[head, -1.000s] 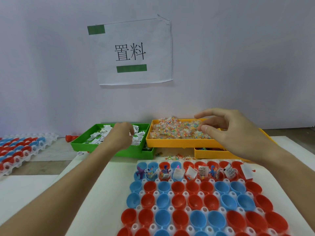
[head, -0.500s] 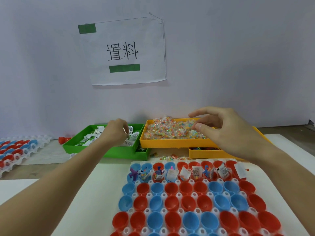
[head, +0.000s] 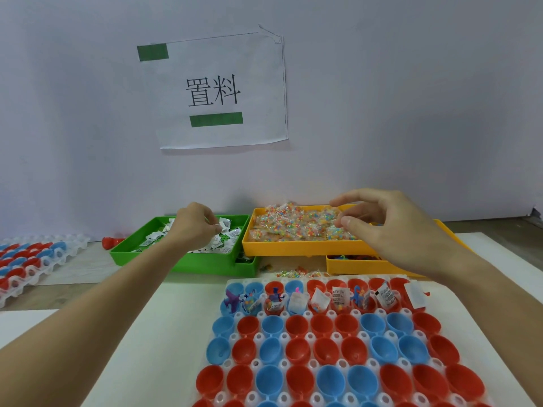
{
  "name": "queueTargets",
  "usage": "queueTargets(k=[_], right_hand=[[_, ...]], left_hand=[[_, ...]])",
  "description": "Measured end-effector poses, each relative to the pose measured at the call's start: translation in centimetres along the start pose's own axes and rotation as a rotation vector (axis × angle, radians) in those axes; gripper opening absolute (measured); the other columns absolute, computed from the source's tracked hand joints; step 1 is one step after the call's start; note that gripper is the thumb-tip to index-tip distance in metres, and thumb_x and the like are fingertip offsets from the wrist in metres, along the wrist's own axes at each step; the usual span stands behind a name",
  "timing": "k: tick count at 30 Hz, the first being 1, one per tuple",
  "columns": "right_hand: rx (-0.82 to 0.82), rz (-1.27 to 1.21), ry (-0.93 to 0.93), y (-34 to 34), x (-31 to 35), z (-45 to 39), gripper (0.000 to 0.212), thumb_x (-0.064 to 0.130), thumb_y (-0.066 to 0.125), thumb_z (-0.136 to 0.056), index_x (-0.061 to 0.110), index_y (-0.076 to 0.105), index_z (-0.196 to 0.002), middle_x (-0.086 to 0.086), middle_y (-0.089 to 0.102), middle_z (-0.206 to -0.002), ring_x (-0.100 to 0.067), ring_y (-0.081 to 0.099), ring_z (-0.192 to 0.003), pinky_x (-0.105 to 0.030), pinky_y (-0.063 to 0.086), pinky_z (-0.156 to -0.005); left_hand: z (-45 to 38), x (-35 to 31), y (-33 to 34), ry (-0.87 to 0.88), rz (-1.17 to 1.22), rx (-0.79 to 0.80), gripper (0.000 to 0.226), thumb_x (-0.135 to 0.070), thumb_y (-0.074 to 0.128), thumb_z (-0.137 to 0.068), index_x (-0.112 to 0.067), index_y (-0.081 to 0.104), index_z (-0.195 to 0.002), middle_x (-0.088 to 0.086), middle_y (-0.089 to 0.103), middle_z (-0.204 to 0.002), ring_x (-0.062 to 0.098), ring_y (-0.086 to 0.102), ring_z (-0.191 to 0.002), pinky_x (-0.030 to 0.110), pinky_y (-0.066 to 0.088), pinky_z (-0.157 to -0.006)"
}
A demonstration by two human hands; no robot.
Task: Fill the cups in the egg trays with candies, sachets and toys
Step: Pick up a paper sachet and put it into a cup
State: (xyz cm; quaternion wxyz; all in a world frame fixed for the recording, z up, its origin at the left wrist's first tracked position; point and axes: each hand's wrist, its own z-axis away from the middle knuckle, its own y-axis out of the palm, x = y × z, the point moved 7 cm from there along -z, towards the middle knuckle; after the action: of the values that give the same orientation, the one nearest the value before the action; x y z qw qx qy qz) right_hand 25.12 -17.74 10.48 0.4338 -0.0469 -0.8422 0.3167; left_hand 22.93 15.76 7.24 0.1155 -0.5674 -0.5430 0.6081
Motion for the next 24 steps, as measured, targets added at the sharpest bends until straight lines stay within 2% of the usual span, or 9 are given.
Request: queueTargets(k=[2,6,10,13,19,24], right_hand=[[0.000,0.007,0.003,0.0,-0.1,0.0,0.025,0.027,0.063,-0.097,0.038,0.064,-0.119,0.016,0.069,-0.108,0.002,0.064,-0.097,-0.003,0.044,-0.063],[0.010,0.013,0.006,0.2,-0.1,0.0,0.026,0.026,0.062,-0.097,0.036,0.064,-0.121,0.013,0.069,-0.109,0.001,0.063,-0.098,-0.001,0.044,-0.060],[0.021,0.020,0.002,0.4,0.1,0.0,0.025,0.027,0.062,-0.097,0.037,0.064,-0.120,0.014,0.069,-0.108,0.002,0.064,-0.098,-0.004,0.044,-0.064],[0.022,0.010,-0.002,0.3,0.1,0.0,0.024,0.027,0.063,-0.096,0.039,0.065,-0.117,0.015,0.070,-0.106,0.001,0.065,-0.098,-0.008,0.044,-0.070],[0.017,0.012,-0.011,0.4,0.1,0.0,0.023,0.027,0.065,-0.096,0.040,0.066,-0.115,0.016,0.070,-0.104,0.001,0.065,-0.097,-0.010,0.045,-0.073],[0.019,0.028,-0.015,0.4,0.2,0.0,0.023,0.029,0.065,-0.095,0.041,0.065,-0.115,0.019,0.069,-0.103,0.004,0.064,-0.096,-0.007,0.043,-0.068]], left_hand=[[0.1,0.1,-0.2,-0.028,0.047,0.003,0.008,-0.012,0.074,-0.087,-0.007,0.070,-0.092,0.012,0.069,-0.096,0.022,0.061,-0.085,0.027,0.044,-0.070],[0.9,-0.1,-1.9,-0.057,0.217,-0.086,0.009,-0.005,0.073,-0.086,-0.009,0.067,-0.081,0.013,0.072,-0.087,0.016,0.060,-0.068,0.022,0.041,-0.053],[3.2,-0.6,-3.2,-0.037,0.468,-0.100,0.009,-0.002,0.074,-0.085,-0.007,0.067,-0.086,0.014,0.072,-0.081,0.022,0.067,-0.067,0.029,0.054,-0.064],[6.0,-0.8,-2.5,-0.024,0.603,-0.039,0.009,-0.002,0.074,-0.084,-0.004,0.069,-0.091,0.014,0.073,-0.081,0.020,0.070,-0.066,0.027,0.059,-0.068],[8.3,-1.5,0.0,-0.035,0.524,0.177,0.009,0.002,0.074,-0.081,-0.004,0.068,-0.077,0.011,0.070,-0.078,0.021,0.066,-0.076,0.029,0.057,-0.075],[9.2,-2.1,1.0,0.045,0.283,0.410,0.016,-0.010,0.081,-0.079,-0.018,0.071,-0.068,0.007,0.072,-0.084,0.019,0.065,-0.085,0.032,0.048,-0.083]])
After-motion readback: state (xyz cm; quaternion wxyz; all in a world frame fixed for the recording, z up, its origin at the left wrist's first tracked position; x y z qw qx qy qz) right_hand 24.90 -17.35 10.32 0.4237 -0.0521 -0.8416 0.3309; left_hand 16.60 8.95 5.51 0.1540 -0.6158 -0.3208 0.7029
